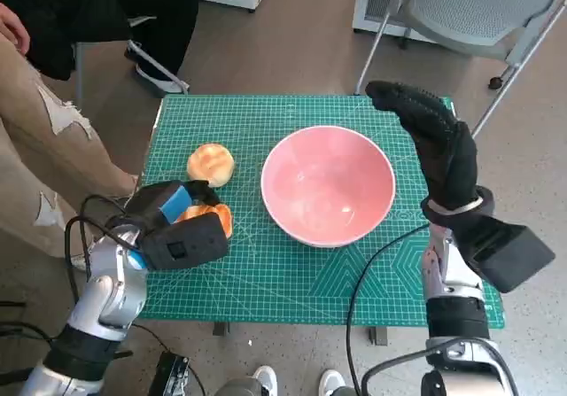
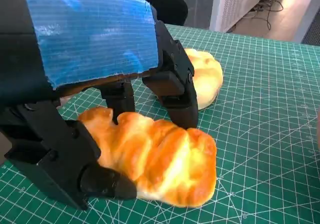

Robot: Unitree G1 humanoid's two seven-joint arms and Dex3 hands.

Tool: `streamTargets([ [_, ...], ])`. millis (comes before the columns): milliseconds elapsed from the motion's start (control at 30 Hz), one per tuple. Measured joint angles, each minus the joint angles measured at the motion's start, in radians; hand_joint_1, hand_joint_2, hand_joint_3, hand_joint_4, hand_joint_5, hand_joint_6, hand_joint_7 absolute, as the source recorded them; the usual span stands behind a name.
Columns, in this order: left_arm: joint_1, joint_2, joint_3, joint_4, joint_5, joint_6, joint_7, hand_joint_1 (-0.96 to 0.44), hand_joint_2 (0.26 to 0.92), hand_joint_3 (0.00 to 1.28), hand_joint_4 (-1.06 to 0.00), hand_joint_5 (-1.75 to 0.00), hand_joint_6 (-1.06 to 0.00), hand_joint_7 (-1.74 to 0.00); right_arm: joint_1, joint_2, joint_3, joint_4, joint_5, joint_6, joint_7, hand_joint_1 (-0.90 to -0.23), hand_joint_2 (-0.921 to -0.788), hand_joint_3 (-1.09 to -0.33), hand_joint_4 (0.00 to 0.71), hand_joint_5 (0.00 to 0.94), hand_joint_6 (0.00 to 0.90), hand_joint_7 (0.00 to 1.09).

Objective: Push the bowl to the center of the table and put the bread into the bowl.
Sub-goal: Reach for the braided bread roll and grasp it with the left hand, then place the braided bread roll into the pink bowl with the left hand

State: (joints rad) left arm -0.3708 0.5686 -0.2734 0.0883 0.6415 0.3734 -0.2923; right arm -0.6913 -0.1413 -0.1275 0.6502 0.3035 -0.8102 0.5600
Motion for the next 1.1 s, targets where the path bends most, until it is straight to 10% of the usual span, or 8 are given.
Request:
streamTargets([
  [1100, -0.008, -0.001, 0.002, 0.016, -0.011, -0.004, 0.0, 0.01, 0.627, 0.6, -0.64, -1.49, -0.73, -0.96, -0.001, 0.0, -0.001, 0.005, 0.008, 0.002, 0.009, -0.679, -0.921, -0.781, 0.18, 0.0, 0.174, 0.15],
])
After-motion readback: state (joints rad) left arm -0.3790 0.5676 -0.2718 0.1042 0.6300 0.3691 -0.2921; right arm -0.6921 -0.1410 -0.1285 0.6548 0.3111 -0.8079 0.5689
